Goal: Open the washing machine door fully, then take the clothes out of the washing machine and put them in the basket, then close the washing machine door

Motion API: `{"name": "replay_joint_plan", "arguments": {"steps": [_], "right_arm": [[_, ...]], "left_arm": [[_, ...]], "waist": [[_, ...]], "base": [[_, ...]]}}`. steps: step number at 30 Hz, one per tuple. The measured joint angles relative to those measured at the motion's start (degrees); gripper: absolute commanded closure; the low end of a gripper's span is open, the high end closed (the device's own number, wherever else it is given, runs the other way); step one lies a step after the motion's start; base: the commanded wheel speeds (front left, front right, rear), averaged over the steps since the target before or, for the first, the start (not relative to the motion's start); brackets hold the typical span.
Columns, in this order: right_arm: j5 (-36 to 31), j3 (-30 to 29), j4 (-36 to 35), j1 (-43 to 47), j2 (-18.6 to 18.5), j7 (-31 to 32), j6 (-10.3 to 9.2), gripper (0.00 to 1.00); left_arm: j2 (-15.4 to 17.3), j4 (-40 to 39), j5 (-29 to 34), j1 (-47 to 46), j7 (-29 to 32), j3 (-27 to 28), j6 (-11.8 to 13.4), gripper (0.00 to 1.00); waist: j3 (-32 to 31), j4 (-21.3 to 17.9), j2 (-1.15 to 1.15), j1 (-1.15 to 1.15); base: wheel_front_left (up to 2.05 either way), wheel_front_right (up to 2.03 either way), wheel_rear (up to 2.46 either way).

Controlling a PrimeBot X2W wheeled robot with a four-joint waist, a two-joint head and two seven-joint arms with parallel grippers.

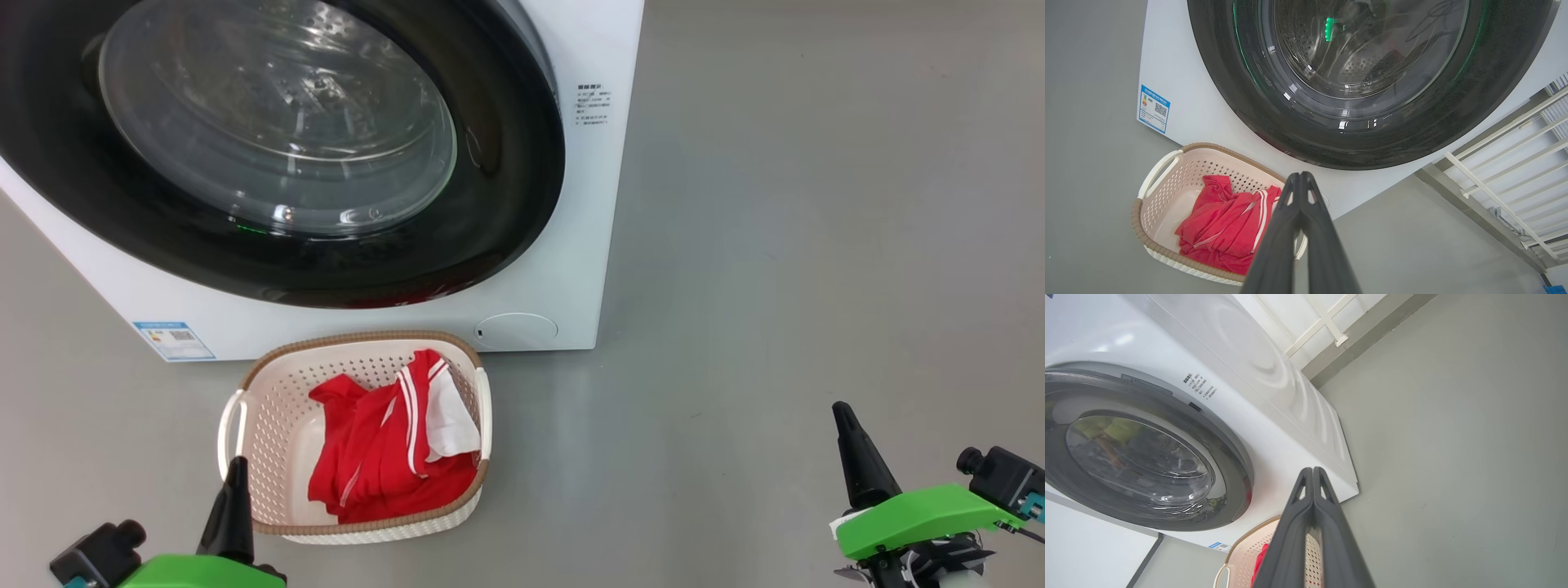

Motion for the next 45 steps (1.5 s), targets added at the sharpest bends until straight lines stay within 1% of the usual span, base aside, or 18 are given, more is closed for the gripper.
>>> {"name": "replay_joint_plan", "arguments": {"steps": [45], "right_arm": [[24.79,-3.83,-3.2,1.34,2.52,7.59,-0.03,1.0]], "left_arm": [[-0.87,-2.79,-26.85,0.05,7.28,4.17,0.0,1.0]], "waist": [[-3.0,-0.64,0.0,0.0]], "base": [[0.0,0.0,0.0]]}}
